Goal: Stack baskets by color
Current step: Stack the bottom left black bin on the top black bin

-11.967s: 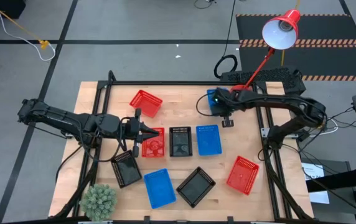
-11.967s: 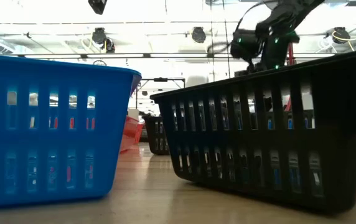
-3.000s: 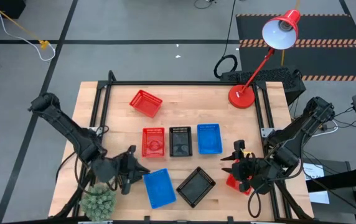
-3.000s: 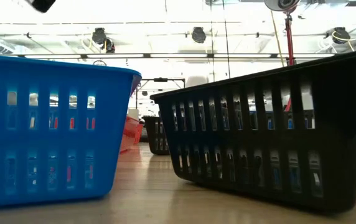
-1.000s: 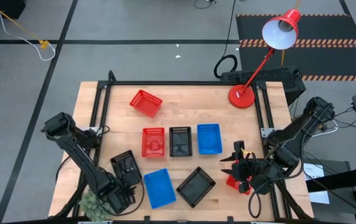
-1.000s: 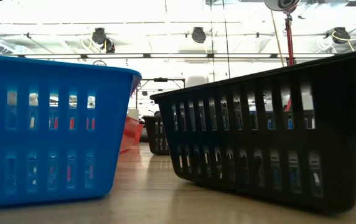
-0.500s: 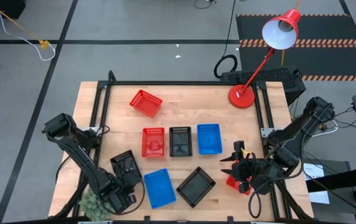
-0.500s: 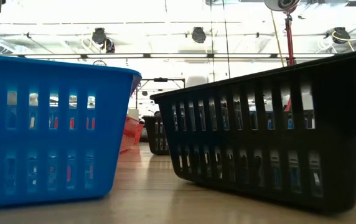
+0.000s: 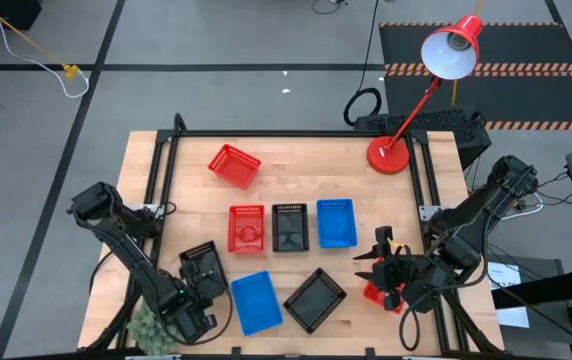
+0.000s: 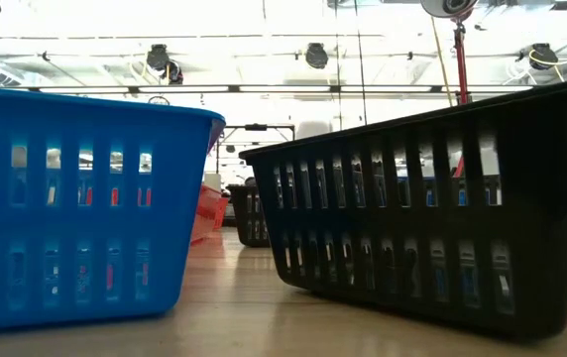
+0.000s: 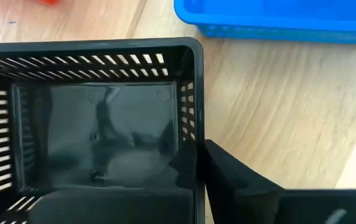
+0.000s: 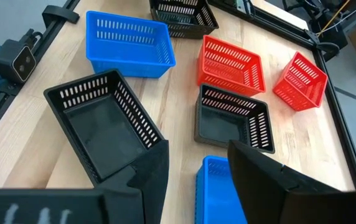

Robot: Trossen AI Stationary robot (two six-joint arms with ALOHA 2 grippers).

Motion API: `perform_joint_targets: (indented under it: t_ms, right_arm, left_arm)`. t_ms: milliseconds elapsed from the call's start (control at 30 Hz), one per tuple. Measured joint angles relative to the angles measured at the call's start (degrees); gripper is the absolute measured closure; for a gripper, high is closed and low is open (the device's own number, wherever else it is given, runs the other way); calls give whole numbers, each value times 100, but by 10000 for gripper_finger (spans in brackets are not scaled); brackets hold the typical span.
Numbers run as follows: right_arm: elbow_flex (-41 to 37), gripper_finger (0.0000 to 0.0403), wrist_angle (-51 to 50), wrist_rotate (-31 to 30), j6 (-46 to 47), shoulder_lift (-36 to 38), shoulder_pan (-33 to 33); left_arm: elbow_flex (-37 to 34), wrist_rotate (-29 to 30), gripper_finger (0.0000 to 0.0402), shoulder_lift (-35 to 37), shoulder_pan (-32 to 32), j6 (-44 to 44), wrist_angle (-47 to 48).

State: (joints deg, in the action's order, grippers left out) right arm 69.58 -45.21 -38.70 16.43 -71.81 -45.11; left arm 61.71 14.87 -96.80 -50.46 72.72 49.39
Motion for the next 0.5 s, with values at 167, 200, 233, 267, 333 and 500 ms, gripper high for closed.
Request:
perform_joint_targets:
  t_ms: [167,200,233,267,333,500]
  right_arm:
    - [0,245,-2,0,-22,0,-1]
    - [0,245,0,0,-22,0,1]
    - [0,245,0,0,-22,0,1]
    - [0,245,0,0,-22,0,0]
    - [0,245,0,-1,-21,0,-1]
    - [-42,245,61,-4,-22,7,1]
  left_arm:
    - [66,-208,390,3,2,45,56]
    - [89,-247,393,3,2,27,62]
    - [122,-257,394,3,0,6,83]
    - [155,-263,393,3,0,-21,102]
    - [228,-264,390,3,2,-65,184]
    - [592,-412,394,3,1,-58,774]
